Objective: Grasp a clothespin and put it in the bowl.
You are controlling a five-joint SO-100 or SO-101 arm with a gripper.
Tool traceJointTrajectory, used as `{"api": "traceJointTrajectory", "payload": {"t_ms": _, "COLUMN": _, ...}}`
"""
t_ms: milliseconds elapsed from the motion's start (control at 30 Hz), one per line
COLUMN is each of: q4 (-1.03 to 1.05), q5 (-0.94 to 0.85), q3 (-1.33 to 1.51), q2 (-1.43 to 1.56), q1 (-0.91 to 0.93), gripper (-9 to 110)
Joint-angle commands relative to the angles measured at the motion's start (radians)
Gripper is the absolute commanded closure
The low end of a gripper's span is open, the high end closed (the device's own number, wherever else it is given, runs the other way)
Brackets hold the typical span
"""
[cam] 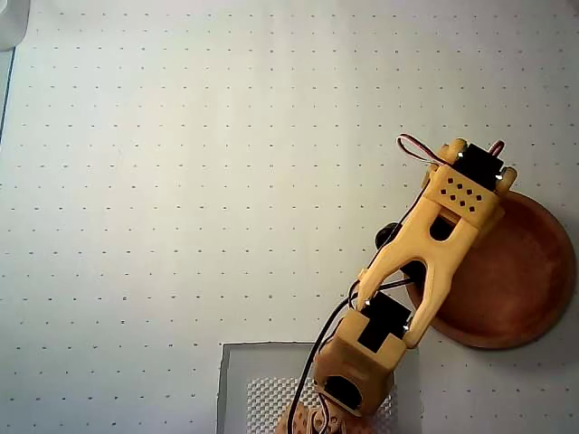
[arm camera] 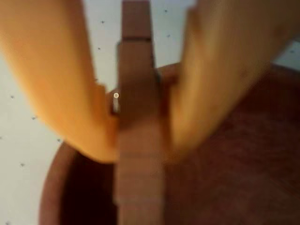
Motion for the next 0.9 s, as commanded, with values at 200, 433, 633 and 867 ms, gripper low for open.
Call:
{"api": "traceJointTrajectory", "payload": {"t_ms": 200, "q4": 0.021, "q5": -0.123, "q3": 0.002, "q2": 0.084, "q1": 0.144, "gripper": 105}}
{"api": "traceJointTrajectory", "payload": {"t_ms": 433, "q4": 0.014, "q5": -0.178, "q3": -0.003, "q2": 0.044, "q1": 0.195, "gripper": 105}}
{"api": "traceJointTrajectory", "payload": {"t_ms": 633, "q4": -0.061, "q5": -0.175, "q3": -0.066, "q2": -0.107, "q1": 0.201, "gripper": 105}}
{"api": "traceJointTrajectory", "payload": {"t_ms": 867, "q4": -0.075, "q5": -0.178, "q3": -0.109, "q2": -0.227, "q1": 0.184, "gripper": 105}}
